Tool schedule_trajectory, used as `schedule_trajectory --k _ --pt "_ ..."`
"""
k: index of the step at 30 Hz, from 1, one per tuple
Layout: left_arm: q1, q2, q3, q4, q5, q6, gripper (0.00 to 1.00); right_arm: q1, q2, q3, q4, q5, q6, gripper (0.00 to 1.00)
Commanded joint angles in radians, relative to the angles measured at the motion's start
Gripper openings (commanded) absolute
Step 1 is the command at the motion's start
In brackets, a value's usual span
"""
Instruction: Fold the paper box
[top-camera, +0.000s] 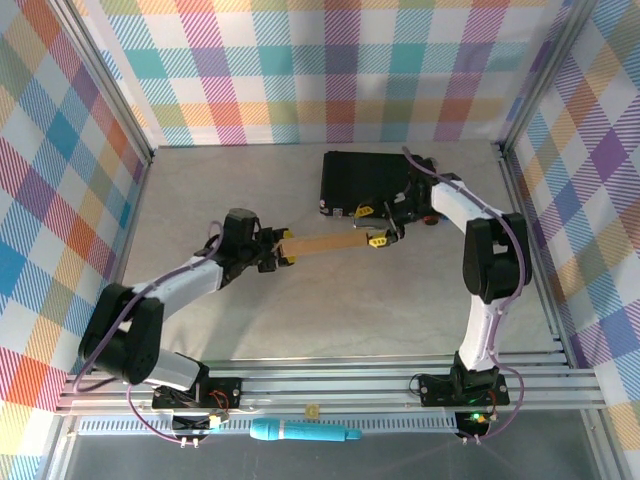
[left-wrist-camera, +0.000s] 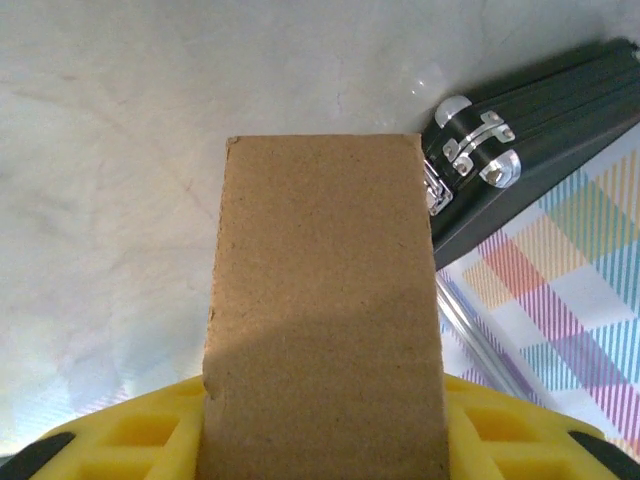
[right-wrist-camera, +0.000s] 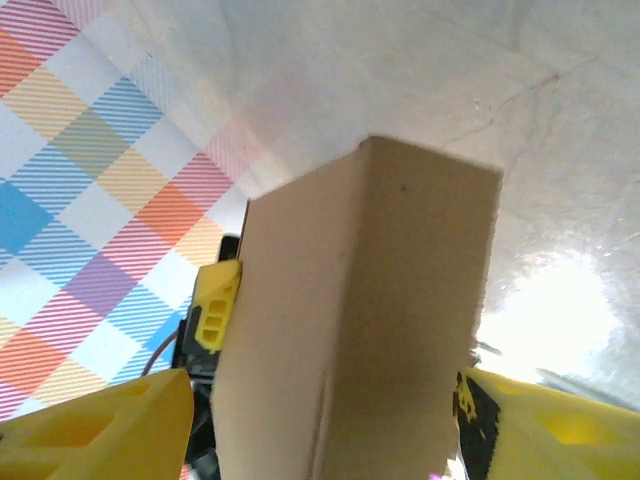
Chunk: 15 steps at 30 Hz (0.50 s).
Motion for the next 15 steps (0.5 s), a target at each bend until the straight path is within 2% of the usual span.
schedule_trajectory --k 1,4,6,9,11,13,15 --pt "0.075 -0.075 0.099 -0.509 0.001 0.025 0.02 -0.028 -0.138 0.055 -0.051 0.139 -0.148 0.7" --pt "0.144 -0.092 0.114 -0.61 0.014 0.085 0.02 -0.022 -0.207 0.059 -0.057 0.23 -0.26 0.67" --pt "0.177 -0.092 0.118 -0.656 0.023 0.103 0.02 0.001 -0.255 0.052 -0.055 0.298 -0.361 0.6" --pt "0.213 -0.07 0.143 -0.712 0.034 0.144 0.02 0.096 -0.323 0.05 -0.081 0.487 -0.546 0.51" --pt "0.233 -0.038 0.166 -0.75 0.046 0.178 0.02 0.181 -0.348 0.027 -0.075 0.586 -0.664 0.42" --pt "0.247 -0.008 0.184 -0.791 0.058 0.196 0.02 0.267 -0.362 -0.018 -0.035 0.66 -0.76 0.37" --pt "0.257 0.013 0.192 -0.804 0.063 0.213 0.03 0.33 -0.377 -0.069 0.034 0.695 -0.833 0.36"
